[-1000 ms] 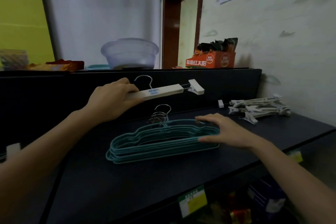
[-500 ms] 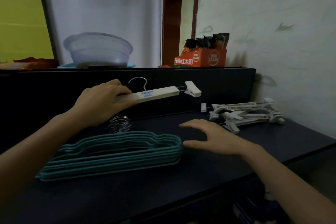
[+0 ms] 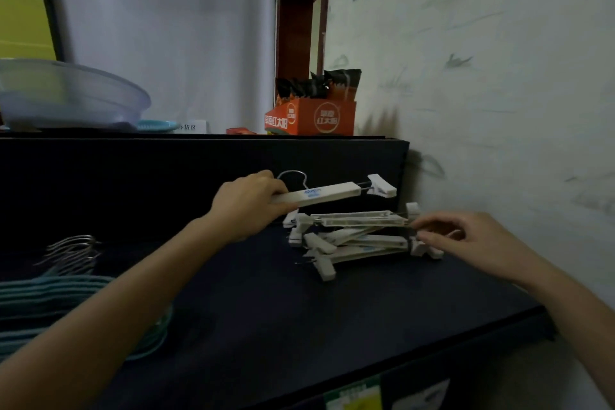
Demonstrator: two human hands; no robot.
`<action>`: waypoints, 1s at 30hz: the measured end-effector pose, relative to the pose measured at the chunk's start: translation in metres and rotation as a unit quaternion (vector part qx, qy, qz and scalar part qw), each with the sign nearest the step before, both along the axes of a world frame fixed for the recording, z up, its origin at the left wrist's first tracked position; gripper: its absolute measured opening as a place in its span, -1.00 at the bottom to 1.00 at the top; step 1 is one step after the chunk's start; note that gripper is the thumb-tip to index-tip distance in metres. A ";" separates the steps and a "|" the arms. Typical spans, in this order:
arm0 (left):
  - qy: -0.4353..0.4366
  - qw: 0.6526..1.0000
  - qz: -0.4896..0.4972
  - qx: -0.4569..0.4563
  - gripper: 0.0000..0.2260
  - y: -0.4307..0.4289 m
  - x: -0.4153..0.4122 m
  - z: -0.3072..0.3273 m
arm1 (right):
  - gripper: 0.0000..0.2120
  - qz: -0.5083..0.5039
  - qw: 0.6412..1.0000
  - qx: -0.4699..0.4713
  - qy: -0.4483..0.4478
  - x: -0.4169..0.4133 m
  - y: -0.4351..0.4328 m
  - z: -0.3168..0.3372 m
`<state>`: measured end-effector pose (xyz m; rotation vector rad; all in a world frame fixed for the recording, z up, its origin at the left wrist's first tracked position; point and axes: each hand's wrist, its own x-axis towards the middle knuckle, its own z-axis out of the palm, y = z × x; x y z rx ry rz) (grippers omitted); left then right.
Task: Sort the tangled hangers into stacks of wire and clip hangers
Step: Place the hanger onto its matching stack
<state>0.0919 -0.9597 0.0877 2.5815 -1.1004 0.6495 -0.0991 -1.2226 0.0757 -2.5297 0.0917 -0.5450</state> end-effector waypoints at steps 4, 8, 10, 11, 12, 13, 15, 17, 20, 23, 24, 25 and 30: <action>0.023 0.999 0.022 0.011 -0.63 -0.059 0.006 -0.004 | -0.87 -0.008 1.000 -0.005 -0.003 -0.004 -0.032 -0.001; 0.035 0.997 0.040 0.047 -0.64 -0.104 0.004 -0.012 | -0.90 -0.005 1.000 0.001 0.000 -0.003 -0.054 -0.003; 0.012 0.995 0.057 0.083 -0.64 -0.118 -0.001 -0.016 | -0.90 0.004 1.000 -0.001 0.005 -0.001 -0.062 -0.005; 0.000 0.992 0.067 0.106 -0.64 -0.124 -0.004 -0.017 | -0.90 0.010 1.000 -0.005 0.006 0.001 -0.064 -0.006; -0.005 0.989 0.075 0.127 -0.66 -0.128 -0.007 -0.019 | -0.90 0.017 1.000 -0.008 0.006 0.003 -0.066 -0.006; -0.003 0.986 0.080 0.144 -0.67 -0.130 -0.009 -0.020 | -0.89 0.024 1.000 -0.011 0.006 0.005 -0.068 -0.006; 0.007 0.982 0.086 0.168 -0.68 -0.131 -0.012 -0.018 | -0.88 0.036 0.999 -0.014 0.004 0.011 -0.069 -0.006; 0.019 0.981 0.080 0.176 -0.66 -0.127 -0.014 -0.015 | -0.87 0.054 0.998 -0.019 0.001 0.017 -0.066 -0.005; 0.040 0.984 0.065 0.158 -0.61 -0.113 -0.016 -0.012 | -0.87 0.083 0.996 -0.017 -0.013 0.030 -0.056 -0.004; 0.034 0.992 0.067 0.104 -0.62 -0.090 -0.021 -0.012 | -0.84 0.106 0.994 -0.035 -0.009 0.044 -0.041 -0.005; 0.021 0.994 0.071 0.084 -0.62 -0.080 -0.024 -0.011 | -0.82 0.112 0.993 -0.044 -0.006 0.049 -0.035 -0.005; 0.003 0.995 0.073 0.066 -0.62 -0.067 -0.028 -0.012 | -0.81 0.119 0.992 -0.053 -0.005 0.054 -0.028 -0.006; -0.078 0.991 0.108 0.014 -0.69 0.016 -0.048 -0.019 | -0.77 0.167 0.981 -0.095 -0.024 0.082 0.023 -0.007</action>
